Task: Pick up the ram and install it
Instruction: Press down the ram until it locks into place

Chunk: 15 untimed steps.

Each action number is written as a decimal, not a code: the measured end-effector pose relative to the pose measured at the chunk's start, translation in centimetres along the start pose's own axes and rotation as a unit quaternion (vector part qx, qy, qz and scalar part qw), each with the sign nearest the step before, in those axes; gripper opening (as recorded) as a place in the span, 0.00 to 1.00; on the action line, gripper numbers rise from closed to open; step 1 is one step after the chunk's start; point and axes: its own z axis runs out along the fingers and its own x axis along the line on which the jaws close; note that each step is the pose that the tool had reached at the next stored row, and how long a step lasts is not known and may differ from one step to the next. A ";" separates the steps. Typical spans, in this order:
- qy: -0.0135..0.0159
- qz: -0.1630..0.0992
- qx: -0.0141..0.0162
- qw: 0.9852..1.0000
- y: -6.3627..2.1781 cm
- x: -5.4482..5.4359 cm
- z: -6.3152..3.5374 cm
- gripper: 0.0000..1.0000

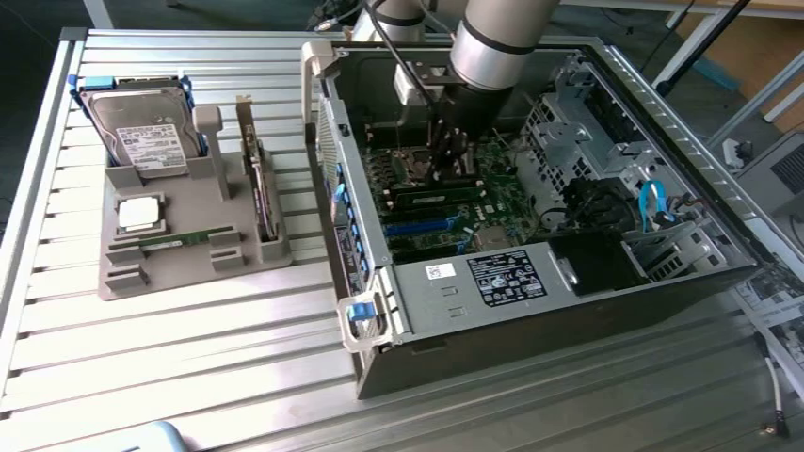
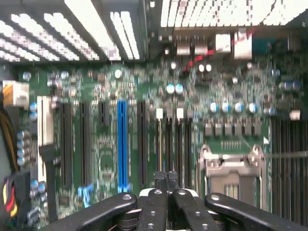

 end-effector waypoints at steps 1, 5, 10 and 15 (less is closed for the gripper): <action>0.000 0.000 0.000 1.000 0.38 0.0 0.02 0.11; 0.000 0.000 0.000 1.000 1.51 0.0 0.08 0.11; 0.000 0.000 0.000 1.000 2.58 0.0 0.14 0.11; 0.000 0.000 0.000 1.000 3.51 0.0 0.19 0.11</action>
